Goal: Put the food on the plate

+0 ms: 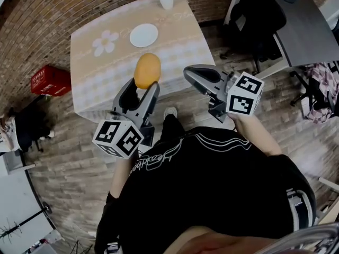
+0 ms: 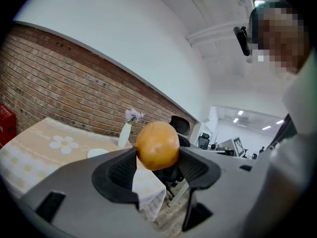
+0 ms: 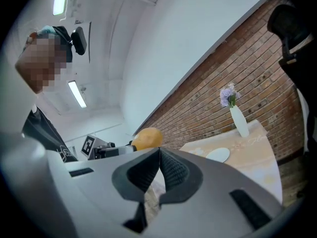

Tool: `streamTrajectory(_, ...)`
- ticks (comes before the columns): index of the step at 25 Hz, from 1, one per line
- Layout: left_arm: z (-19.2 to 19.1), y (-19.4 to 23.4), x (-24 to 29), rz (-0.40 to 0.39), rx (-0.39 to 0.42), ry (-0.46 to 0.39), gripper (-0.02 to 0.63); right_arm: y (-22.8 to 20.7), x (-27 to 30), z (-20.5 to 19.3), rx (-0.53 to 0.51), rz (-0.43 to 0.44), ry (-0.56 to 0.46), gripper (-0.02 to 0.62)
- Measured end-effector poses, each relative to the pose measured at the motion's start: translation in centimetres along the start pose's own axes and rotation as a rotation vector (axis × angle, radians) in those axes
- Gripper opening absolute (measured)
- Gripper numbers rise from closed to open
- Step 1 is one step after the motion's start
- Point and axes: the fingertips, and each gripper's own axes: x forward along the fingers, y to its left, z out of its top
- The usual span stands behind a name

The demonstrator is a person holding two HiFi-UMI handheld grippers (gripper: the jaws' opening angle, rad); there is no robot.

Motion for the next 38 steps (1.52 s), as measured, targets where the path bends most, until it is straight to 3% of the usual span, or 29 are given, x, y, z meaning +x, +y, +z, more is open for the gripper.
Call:
streamTrajectory(18,5.1,13.5,10.2,-0.075,0.017,0.098,0.262,-10.2,10.3,4.5,0.048,-0.13,-0.04,-0.003)
streamTrajectory(25,4.6,17.8,14.0,-0.095,0.016,0.151,0.262,-13.7,12.4,4.2,0.078,-0.197,-0.046,-0.003)
streamTrajectory(38,0.7,23.9,20.0,-0.069,0.112,0.268,0.262,-19.1,14.1,2.2,0.146,-0.299,-0.046,-0.003)
